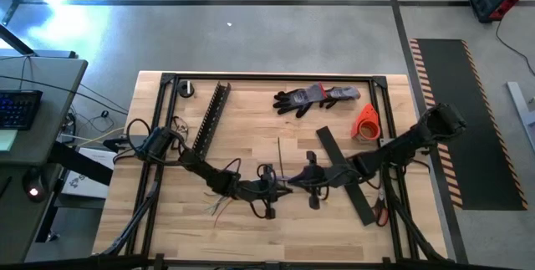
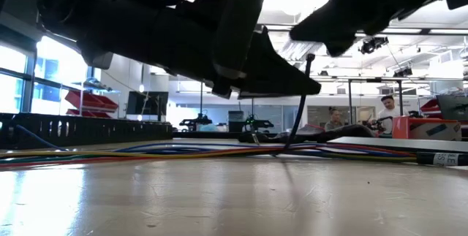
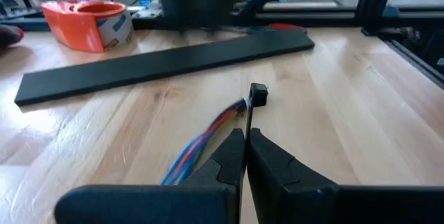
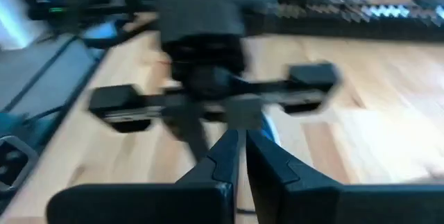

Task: Ziptie cables
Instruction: Wrap the cables wires with the black zip tie

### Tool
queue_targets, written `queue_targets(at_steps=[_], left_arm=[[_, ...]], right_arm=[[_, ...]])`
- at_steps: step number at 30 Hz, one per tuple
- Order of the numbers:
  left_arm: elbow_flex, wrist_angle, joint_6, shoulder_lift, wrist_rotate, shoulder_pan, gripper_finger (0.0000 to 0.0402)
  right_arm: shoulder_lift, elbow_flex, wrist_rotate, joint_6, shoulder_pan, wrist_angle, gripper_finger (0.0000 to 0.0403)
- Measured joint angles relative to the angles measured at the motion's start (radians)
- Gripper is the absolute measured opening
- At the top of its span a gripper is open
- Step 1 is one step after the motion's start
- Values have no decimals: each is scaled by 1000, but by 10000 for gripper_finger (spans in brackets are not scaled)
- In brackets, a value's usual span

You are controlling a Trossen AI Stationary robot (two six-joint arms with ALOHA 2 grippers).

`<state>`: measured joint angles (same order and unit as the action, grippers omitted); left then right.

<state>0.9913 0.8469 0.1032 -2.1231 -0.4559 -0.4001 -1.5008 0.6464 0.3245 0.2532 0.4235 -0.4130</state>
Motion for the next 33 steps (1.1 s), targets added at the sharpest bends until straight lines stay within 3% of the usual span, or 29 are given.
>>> queue_targets(at_steps=[4, 11, 16, 20, 23, 26, 33], left_arm=[[0, -33, 16, 0, 1, -21, 0], [0, -65, 35, 0, 1, -30, 0], [0, -70, 35, 0, 1, -31, 0], [0, -73, 35, 0, 1, -31, 0], [0, -74, 35, 0, 1, -31, 0], [0, -78, 35, 0, 1, -31, 0], [0, -95, 52, 0, 1, -31, 0]], right_arm=[[-1, 0, 37, 61, -77, 59, 41], [-86, -13, -109, 106, -338, 77, 140], [-222, -40, -289, 108, -483, -93, 221], [-354, -39, -404, 117, -537, -260, 257], [-420, -39, -412, 110, -549, -354, 256], [-441, -38, -411, 99, -548, -385, 229], [-442, -39, -457, -2, -505, -383, 89]])
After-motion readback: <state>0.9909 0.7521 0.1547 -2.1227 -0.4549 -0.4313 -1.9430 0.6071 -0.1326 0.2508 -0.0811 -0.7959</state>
